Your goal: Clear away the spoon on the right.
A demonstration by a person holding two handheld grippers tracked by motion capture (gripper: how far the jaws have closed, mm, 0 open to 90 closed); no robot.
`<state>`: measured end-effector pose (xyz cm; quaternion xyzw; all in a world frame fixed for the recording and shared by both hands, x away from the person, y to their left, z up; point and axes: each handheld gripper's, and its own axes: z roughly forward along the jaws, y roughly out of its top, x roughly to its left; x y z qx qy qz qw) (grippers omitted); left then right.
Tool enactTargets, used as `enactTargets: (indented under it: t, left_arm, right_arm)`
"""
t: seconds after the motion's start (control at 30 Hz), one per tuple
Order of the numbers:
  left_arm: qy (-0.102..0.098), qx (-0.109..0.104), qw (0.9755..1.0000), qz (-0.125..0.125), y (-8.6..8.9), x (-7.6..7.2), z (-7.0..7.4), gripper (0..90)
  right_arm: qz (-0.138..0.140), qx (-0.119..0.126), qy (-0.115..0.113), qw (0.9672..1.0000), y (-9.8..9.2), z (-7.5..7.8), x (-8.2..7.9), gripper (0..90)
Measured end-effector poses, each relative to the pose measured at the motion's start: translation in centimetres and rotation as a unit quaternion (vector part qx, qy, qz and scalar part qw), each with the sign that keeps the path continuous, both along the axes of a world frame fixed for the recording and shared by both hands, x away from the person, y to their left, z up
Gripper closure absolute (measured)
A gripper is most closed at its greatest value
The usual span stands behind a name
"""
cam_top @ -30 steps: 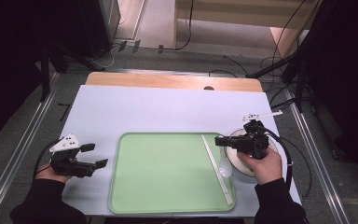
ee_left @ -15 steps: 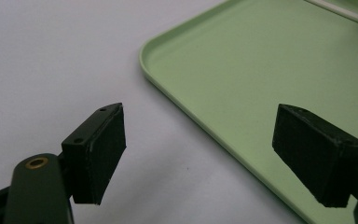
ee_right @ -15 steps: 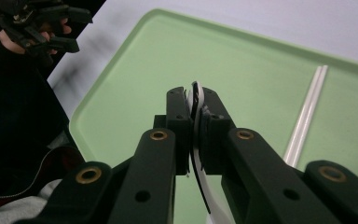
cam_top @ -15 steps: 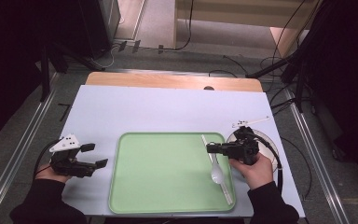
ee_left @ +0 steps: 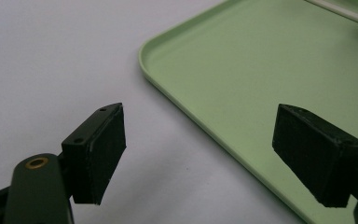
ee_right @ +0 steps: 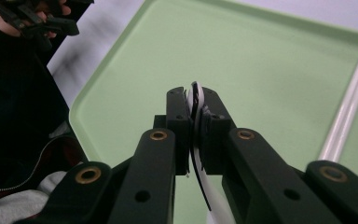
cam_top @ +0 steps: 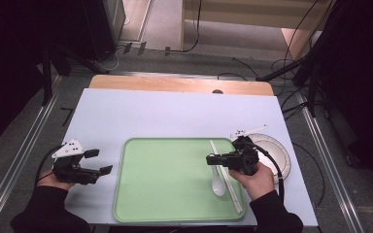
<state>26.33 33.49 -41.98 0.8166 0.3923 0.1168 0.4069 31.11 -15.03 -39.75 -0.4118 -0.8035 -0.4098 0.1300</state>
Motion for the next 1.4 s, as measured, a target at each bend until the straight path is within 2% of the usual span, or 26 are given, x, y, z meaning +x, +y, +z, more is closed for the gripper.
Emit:
enactTargets:
  t: [0.13,0.17,0.63,1.13,1.27,1.33,1.4]
  left_arm:
    - [0.000,0.000,1.0000,-0.001,0.0,0.0,0.0,17.4]
    - [-0.001,0.000,1.0000,-0.001,0.0,0.0,0.0,17.4]
    - [0.002,0.001,1.0000,-0.002,-0.1,0.0,0.0,17.4]
    - [0.002,0.000,1.0000,-0.003,-0.1,0.0,0.0,17.4]
    - [0.001,0.001,1.0000,-0.003,-0.1,0.0,0.0,17.4]
    - [0.001,0.002,1.0000,-0.002,-0.1,0.0,0.0,17.4]
    - [0.001,0.000,1.0000,-0.002,-0.2,0.0,0.0,17.4]
  right_arm:
    - [0.007,-0.004,0.002,1.0000,0.4,-0.5,0.1,85.1]
    - [0.007,-0.009,0.010,0.9999,0.6,-0.7,0.1,85.0]
    - [0.006,-0.018,0.027,0.9994,0.7,-2.3,0.5,84.1]
    - [0.007,-0.055,0.035,0.9978,1.2,-4.0,0.7,80.1]
    - [0.001,-0.064,0.044,0.9970,1.1,-4.5,0.9,79.1]
    - [0.000,-0.066,0.063,0.9958,1.1,-4.9,1.0,78.8]
    - [0.002,-0.072,0.065,0.9953,1.1,-5.1,1.1,78.3]
